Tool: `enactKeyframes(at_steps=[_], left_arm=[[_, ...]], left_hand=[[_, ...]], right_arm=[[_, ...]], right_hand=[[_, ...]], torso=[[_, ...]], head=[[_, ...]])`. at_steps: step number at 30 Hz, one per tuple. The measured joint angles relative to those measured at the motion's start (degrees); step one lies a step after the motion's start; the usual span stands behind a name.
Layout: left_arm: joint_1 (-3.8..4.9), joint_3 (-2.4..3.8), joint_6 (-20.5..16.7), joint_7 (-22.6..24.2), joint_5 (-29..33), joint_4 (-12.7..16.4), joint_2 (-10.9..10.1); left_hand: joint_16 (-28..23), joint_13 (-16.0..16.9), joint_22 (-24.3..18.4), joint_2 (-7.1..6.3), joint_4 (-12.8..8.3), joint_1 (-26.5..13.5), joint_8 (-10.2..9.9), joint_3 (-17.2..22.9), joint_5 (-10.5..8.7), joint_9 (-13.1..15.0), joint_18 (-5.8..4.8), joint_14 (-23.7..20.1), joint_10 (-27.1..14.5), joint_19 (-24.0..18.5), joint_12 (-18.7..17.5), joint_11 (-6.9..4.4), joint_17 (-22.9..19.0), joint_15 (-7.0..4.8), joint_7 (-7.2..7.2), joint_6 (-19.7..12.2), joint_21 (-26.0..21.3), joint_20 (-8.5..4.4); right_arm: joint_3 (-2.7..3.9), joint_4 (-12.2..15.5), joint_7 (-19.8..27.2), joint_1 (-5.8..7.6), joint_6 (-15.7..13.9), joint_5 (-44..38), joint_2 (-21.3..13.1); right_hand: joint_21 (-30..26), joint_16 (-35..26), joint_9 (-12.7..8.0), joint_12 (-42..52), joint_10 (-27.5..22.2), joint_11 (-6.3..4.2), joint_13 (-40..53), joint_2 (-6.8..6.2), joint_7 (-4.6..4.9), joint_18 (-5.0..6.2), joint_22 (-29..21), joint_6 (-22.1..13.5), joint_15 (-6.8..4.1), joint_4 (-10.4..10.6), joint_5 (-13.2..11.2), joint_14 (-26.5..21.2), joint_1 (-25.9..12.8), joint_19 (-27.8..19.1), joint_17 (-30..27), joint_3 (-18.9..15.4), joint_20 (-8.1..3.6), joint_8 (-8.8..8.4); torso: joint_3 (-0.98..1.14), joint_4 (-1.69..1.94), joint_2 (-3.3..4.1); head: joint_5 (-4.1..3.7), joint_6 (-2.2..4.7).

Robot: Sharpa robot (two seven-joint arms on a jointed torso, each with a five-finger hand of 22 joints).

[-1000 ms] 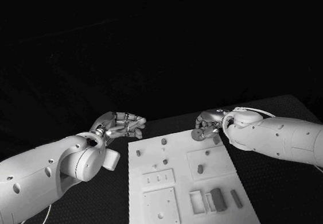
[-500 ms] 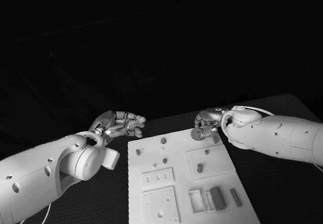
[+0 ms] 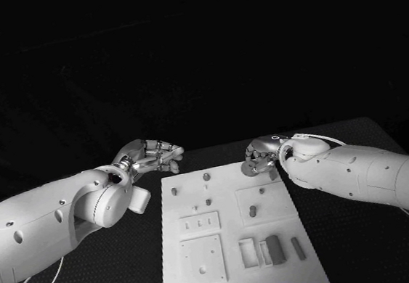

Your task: Assemble the parts on the task board

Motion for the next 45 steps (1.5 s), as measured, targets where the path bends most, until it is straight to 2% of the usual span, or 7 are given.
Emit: enactKeyframes(at_steps=[6, 17, 26, 34, 37, 41, 45], left_arm=[[0.0, -0.01, 0.0, 0.0, 0.0, 0.0, -0.1], [0.09, -0.03, -0.1, 0.0, 0.0, 0.1, -0.5], [0.11, 0.0, -0.1, 0.0, 0.0, 0.1, -0.7], [0.13, 0.0, -0.1, 0.0, 0.0, 0.2, -0.7], [0.16, -0.01, -0.1, 0.0, 0.0, 0.2, -0.7], [0.2, -0.01, -0.1, 0.0, 0.0, 0.2, -0.4], [0.2, -0.01, -0.1, 0.0, 0.0, 0.1, 0.1]], left_hand=[[0.0, 0.1, 0.0, 0.0, 0.0, 0.0, 0.0, 0.0, 0.0, 0.0, -0.02, 0.0, 0.0, 0.0, 0.0, 0.0, 0.0, 0.0, 0.0, 0.0, 0.0, 0.0], [0.0, 0.0, 0.0, 0.0, 0.0, 0.0, 0.0, 0.0, 0.0, 0.0, -0.29, 0.0, 0.0, 0.0, -0.2, 0.0, 0.0, 0.0, 0.0, 0.0, -0.2, 0.0], [0.0, 0.1, 0.1, 0.0, 0.0, 0.0, 0.0, 0.0, 0.0, 0.0, -0.31, 0.0, 0.0, 0.0, -0.2, 0.0, 0.1, 0.0, 0.0, 0.0, -0.2, 0.0], [0.0, 0.1, 0.1, 0.0, 0.0, 0.0, 0.0, 0.0, 0.0, 0.0, -0.33, 0.0, 0.0, 0.0, -0.2, 0.0, 0.1, 0.0, 0.0, 0.0, -0.2, 0.0], [0.0, 0.1, 0.1, 0.0, 0.0, 0.0, 0.0, 0.0, 0.0, 0.0, -0.34, 0.0, 0.0, 0.0, -0.2, 0.0, 0.2, 0.0, 0.0, 0.0, -0.2, 0.0], [0.0, 0.1, 0.1, 0.0, 0.0, 0.0, 0.0, 0.0, 0.0, 0.0, -0.36, 0.0, 0.0, 0.0, -0.2, 0.0, 0.2, 0.0, 0.0, 0.0, -0.2, 0.0], [0.0, 0.1, 0.1, 0.0, 0.0, 0.0, 0.0, 0.0, 0.0, 0.1, -0.37, 0.0, 0.0, 0.0, -0.2, 0.0, 0.2, 0.0, 0.0, 0.0, -0.2, 0.0]], right_arm=[[-0.09, 1.5, -0.6, 0.04, -1.9, -0.8, -0.3], [-0.09, 6.0, -1.8, 1.2, -6.4, -3.5, -0.9], [-0.13, 11.7, -2.5, 1.56, -9.0, -5.3, -1.5], [-1.21, 13.8, -2.9, 1.55, -10.0, -7.3, 0.1], [-1.48, 13.9, -3.0, 1.55, -10.2, -7.9, 1.0], [-2.31, 13.5, -3.3, 1.54, -10.2, -8.5, 2.8], [-2.4, 13.1, -3.6, 1.4, -10.2, -8.8, 3.8]], right_hand=[[0.0, 0.0, 0.0, 0.2, 0.4, -0.4, -0.4, -0.04, -0.29, 0.01, 0.0, 0.3, -0.51, 0.1, 0.1, 0.5, 0.0, 0.6, 0.0, 0.1, -0.46, 0.0], [0.2, 0.0, 0.0, 0.2, 1.2, -0.82, -1.0, -0.91, -1.11, 0.02, 0.0, 1.1, -0.99, 0.9, 0.1, 1.4, -0.9, 1.4, -0.1, 0.1, -0.86, 0.0], [0.2, -0.2, 0.0, 0.2, 1.5, -0.71, -1.2, -1.38, -1.38, 0.03, 0.0, 1.4, -1.0, 1.1, 0.1, 1.8, -0.4, 1.8, -0.1, 0.3, -1.06, 0.0], [0.2, -0.2, 0.0, 0.2, 1.7, -0.91, -1.3, -1.68, -1.46, 0.03, 0.0, 1.5, -1.0, 1.2, 0.1, 1.8, -0.7, 1.8, -0.2, 0.3, -1.06, 0.0], [0.2, -0.2, 0.0, 0.2, 1.7, -0.91, -1.4, -1.83, -1.46, 0.03, 0.0, 1.5, -0.99, 1.3, 0.1, 1.8, -0.9, 1.8, -0.2, 0.2, -1.05, 0.0], [0.2, -0.2, 0.0, 0.2, 1.7, -0.91, -1.4, -1.91, -1.45, 0.03, 0.0, 1.5, -0.81, 1.3, 0.1, 2.0, -1.0, 1.8, -0.2, 0.2, -1.05, 0.0], [0.2, -0.4, 0.0, 0.2, 1.8, -0.9, -1.5, -2.06, -1.53, 0.03, 0.0, 1.8, -0.81, 1.5, 0.1, 2.0, -1.1, 2.1, -0.2, 0.3, -1.16, 0.0]], torso=[[-0.03, 0.02, 0.0], [-0.03, -0.02, 0.0], [-0.03, -0.02, -0.01], [-0.04, 0.03, 0.01], [-0.05, 0.06, 0.02], [-0.07, 0.09, 0.07], [-0.1, 0.21, 0.09]], head=[[0.05, -0.02], [0.25, 0.1], [0.44, 0.34], [0.54, 0.47], [0.53, 0.57], [0.52, 0.6], [0.51, 0.47]])
